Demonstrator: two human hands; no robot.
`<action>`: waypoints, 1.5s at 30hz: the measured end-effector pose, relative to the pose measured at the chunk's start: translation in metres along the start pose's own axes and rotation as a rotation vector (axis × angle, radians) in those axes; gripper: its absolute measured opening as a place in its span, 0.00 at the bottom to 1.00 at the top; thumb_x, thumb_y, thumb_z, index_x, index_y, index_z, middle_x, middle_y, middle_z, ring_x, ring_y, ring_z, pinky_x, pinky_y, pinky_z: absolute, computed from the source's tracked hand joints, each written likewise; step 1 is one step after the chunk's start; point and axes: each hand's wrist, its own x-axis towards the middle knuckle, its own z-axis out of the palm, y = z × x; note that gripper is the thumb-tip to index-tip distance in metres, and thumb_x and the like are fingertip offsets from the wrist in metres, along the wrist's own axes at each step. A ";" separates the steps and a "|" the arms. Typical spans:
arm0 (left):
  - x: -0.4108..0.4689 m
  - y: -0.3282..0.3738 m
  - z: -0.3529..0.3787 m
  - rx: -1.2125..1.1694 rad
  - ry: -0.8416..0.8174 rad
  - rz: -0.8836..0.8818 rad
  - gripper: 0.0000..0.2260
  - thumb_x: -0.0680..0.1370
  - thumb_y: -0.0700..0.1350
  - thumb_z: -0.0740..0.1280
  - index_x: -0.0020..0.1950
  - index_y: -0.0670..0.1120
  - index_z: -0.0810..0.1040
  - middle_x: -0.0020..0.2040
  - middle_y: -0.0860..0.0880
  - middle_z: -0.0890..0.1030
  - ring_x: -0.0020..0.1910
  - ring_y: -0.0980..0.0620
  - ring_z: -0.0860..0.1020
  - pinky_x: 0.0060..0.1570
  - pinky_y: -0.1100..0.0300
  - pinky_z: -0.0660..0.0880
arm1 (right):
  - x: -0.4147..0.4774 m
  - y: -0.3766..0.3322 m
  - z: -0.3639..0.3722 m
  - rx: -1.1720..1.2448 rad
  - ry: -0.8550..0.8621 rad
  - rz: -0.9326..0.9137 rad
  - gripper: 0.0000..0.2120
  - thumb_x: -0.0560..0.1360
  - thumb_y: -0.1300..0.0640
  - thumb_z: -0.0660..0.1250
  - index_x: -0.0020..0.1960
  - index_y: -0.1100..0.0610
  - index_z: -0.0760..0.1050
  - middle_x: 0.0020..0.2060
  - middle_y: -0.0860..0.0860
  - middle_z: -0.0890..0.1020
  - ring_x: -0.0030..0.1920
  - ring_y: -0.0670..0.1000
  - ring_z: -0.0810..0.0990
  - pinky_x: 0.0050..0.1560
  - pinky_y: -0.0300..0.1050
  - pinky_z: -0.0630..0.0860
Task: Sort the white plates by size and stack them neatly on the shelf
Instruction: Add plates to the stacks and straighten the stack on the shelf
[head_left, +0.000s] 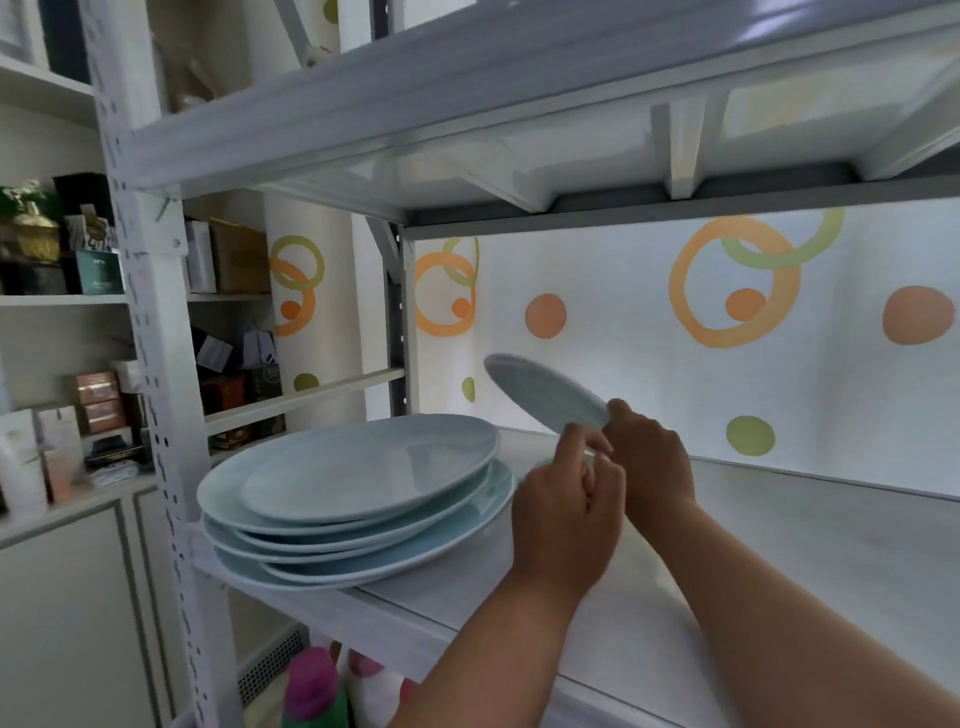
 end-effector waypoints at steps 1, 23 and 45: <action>-0.001 0.001 0.001 -0.008 -0.011 -0.031 0.09 0.76 0.52 0.53 0.49 0.51 0.70 0.25 0.57 0.68 0.24 0.59 0.68 0.28 0.70 0.61 | -0.002 -0.001 -0.010 0.049 0.043 0.072 0.06 0.76 0.65 0.57 0.51 0.62 0.71 0.43 0.58 0.79 0.44 0.62 0.80 0.43 0.50 0.74; 0.012 0.066 -0.079 -0.543 -0.069 -0.778 0.15 0.77 0.37 0.52 0.61 0.40 0.71 0.34 0.44 0.80 0.28 0.53 0.74 0.23 0.68 0.73 | -0.086 -0.048 -0.122 1.433 0.002 0.585 0.08 0.78 0.65 0.57 0.54 0.67 0.71 0.39 0.62 0.81 0.31 0.56 0.84 0.46 0.50 0.81; 0.025 -0.026 -0.238 -0.209 0.222 -0.936 0.17 0.77 0.32 0.51 0.63 0.34 0.69 0.32 0.39 0.77 0.13 0.59 0.67 0.17 0.71 0.65 | -0.095 -0.137 -0.117 1.311 -0.404 0.405 0.15 0.80 0.56 0.59 0.62 0.65 0.67 0.39 0.65 0.81 0.34 0.59 0.83 0.37 0.46 0.83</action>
